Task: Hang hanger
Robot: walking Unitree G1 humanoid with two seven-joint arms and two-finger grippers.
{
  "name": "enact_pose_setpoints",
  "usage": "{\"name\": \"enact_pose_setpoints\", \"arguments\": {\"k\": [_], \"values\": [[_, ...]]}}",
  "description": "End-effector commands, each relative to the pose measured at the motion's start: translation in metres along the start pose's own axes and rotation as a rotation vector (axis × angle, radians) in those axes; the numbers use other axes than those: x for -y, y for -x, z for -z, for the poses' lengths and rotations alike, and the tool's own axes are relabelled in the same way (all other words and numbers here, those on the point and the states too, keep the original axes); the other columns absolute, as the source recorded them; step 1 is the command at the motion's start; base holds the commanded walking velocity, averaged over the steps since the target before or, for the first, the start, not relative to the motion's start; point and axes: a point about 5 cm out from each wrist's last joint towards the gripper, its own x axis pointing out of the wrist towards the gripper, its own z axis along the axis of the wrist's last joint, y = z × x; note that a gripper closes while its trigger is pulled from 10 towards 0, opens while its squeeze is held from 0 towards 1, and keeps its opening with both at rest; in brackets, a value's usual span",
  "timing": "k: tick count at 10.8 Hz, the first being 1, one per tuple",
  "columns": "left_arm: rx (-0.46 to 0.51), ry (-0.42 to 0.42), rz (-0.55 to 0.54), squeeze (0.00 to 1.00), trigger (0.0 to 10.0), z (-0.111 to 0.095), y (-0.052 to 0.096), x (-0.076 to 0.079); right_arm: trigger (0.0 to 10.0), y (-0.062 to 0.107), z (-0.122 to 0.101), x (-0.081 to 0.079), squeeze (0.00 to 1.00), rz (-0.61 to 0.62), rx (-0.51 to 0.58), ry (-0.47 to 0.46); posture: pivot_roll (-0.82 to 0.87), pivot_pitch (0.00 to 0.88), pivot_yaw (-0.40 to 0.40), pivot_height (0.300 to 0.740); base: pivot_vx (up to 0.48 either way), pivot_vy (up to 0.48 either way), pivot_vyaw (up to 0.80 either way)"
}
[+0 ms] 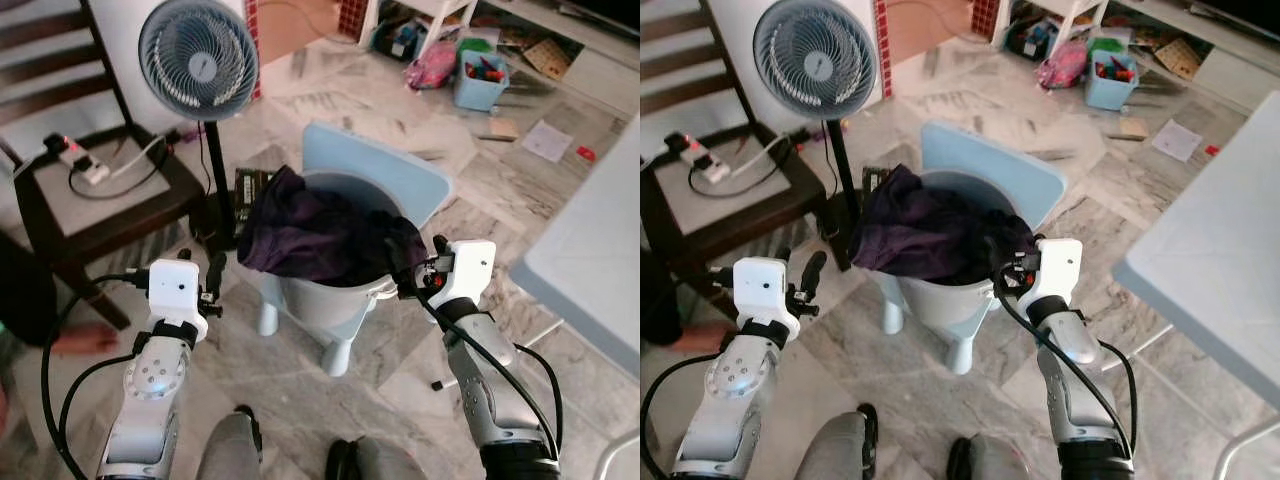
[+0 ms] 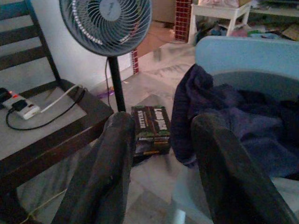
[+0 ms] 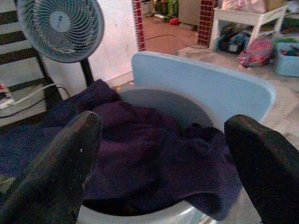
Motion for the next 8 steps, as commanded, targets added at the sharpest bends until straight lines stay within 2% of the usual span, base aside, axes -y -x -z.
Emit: {"name": "enact_pose_setpoints", "arguments": {"k": [1,2,5,8], "values": [[0.016,0.026,0.037,0.0,10.0,-0.0029,0.0002,0.0101,10.0,0.001,-0.0019,0.0017,0.0,-0.003,0.013,0.034,-0.01,0.09,-0.074,0.74,0.0,0.0,0.0],[0.02,0.028,0.04,0.0,10.0,-0.0042,-0.0023,0.0133,10.0,-0.0008,-0.0038,0.0012,0.0,-0.014,0.024,0.046,-0.01,0.091,-0.074,0.74,0.0,0.0,0.8],[0.022,0.029,0.049,0.0,10.0,-0.0058,-0.0013,0.0159,10.0,-0.0013,-0.0043,0.0004,0.0,-0.007,0.025,0.034,-0.02,0.112,-0.082,0.74,0.0,0.0,0.0],[0.027,0.036,0.052,0.0,10.0,-0.0069,-0.0019,0.0184,10.0,-0.0001,-0.0026,-0.0054,0.0,-0.048,0.019,0.062,-0.02,0.121,-0.089,0.74,0.0,-0.333,0.0]]}}
